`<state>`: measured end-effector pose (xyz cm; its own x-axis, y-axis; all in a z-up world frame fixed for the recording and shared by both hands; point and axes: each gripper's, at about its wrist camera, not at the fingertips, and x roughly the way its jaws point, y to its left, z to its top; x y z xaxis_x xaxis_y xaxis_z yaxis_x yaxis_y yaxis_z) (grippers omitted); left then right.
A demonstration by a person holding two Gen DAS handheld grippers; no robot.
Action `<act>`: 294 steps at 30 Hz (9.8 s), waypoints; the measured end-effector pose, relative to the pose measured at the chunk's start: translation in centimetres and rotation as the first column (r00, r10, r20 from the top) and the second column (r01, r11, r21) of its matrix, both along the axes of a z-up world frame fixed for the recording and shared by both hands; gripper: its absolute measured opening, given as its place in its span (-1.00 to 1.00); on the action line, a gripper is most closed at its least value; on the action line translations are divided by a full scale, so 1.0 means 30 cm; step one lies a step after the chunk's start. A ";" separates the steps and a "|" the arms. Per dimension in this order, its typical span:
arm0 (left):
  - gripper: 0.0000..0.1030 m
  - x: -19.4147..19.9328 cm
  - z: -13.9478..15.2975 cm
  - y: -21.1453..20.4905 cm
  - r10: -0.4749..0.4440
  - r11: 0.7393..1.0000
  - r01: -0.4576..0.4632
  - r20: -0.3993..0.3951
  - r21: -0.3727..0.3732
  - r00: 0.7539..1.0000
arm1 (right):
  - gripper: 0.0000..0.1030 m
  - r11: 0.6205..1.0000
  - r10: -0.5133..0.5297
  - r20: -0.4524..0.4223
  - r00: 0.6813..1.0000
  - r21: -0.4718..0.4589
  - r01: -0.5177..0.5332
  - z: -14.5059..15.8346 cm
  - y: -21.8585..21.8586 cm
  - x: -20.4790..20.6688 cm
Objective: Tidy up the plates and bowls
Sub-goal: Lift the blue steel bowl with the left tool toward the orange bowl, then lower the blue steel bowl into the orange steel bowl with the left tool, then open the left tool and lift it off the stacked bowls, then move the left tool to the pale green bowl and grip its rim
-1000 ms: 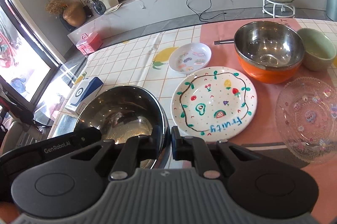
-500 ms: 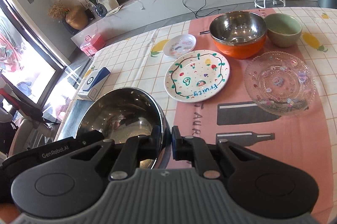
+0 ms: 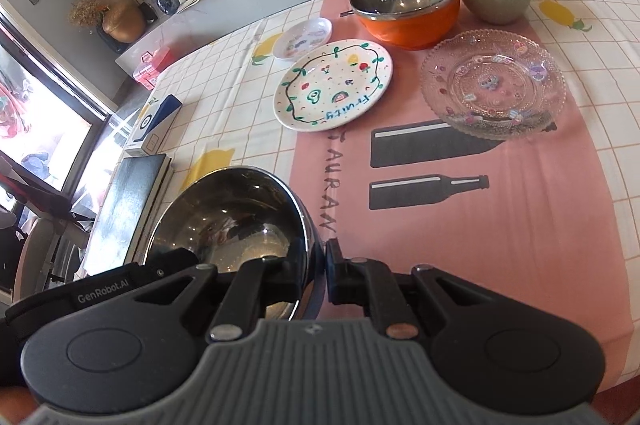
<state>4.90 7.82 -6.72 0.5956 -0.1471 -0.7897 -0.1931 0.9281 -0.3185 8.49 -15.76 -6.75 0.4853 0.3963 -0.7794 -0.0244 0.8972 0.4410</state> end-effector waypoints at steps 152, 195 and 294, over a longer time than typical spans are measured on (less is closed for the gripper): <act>-0.68 0.021 0.217 -0.102 -0.029 0.999 0.029 -0.005 -0.036 1.000 | -0.75 0.999 -0.027 0.129 0.991 0.047 0.021 0.240 -0.127 -0.031; -0.52 0.019 0.075 -0.067 -0.028 0.999 0.024 -0.149 -0.031 0.989 | -0.78 0.999 0.019 -0.031 0.999 -0.031 -0.020 0.066 -0.028 0.035; -0.11 0.997 -0.072 -0.844 -0.298 0.954 0.294 -0.120 -0.054 0.947 | -0.56 0.950 -0.299 -0.043 0.953 -0.106 0.293 -0.133 -0.702 0.855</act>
<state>34.80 -17.51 -8.90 0.4179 -0.3301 -0.8464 0.0481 0.9384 -0.3423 34.12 -36.83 -10.74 0.5221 0.1630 -0.8372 0.2716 0.8987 0.3444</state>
